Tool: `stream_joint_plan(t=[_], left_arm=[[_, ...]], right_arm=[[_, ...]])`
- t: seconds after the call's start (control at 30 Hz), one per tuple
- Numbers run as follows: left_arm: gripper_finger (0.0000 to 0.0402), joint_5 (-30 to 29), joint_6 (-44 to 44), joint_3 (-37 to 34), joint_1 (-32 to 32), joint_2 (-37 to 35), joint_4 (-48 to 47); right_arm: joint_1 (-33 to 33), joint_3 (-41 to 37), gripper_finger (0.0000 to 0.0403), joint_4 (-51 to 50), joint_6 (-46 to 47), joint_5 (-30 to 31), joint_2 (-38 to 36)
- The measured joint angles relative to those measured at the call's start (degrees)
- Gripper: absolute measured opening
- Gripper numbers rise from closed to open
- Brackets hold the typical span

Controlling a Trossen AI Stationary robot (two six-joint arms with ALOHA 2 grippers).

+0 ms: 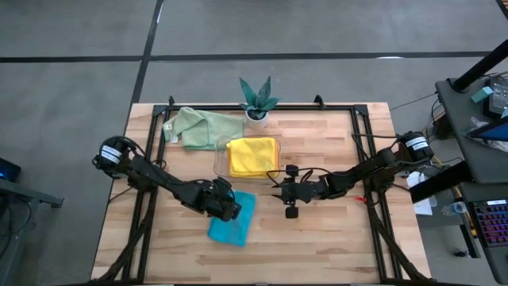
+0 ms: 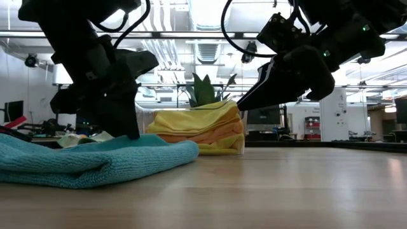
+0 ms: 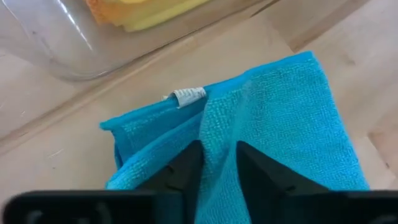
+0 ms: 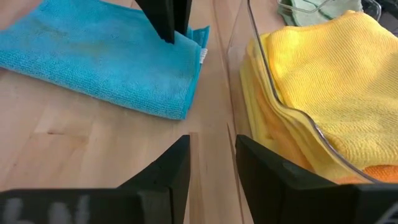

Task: Fold microfiber towels
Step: Fold the blue microfiber towel

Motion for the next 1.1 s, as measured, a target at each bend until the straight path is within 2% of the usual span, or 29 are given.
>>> stream_joint_plan(t=[0.13, 0.2, 0.37, 0.63, 0.9, 1.1], left_arm=[[0.002, 0.0, 0.07, 0.0, -0.01, -0.02, 0.03], [0.0007, 0.01, 0.17, 0.08, -0.09, -0.03, -0.03], [0.0001, 0.06, 2.81, 1.59, -0.35, -0.8, -0.83], [0.0001, -0.13, 0.19, 4.89, -0.46, -3.39, -15.28], [0.0001, -0.55, -3.74, 2.12, -0.09, -2.32, -16.11], [0.0006, -0.8, -4.9, 2.6, -0.05, -1.62, -16.36]], right_arm=[[0.0, -0.01, 0.0118, -0.02, 0.0, 0.0, 0.0], [0.0, 0.0, 0.0118, -0.01, 0.0, 0.0, 0.0], [0.0, 0.0, 0.0118, -0.01, 0.0, 0.01, 0.0], [0.0, -0.01, 0.0118, -0.03, 0.0, 0.0, 0.02], [0.0, -0.01, 0.0118, -0.01, 0.0, 0.01, 0.02], [0.0, -0.01, 0.0118, -0.01, 0.0, 0.0, 0.02]])
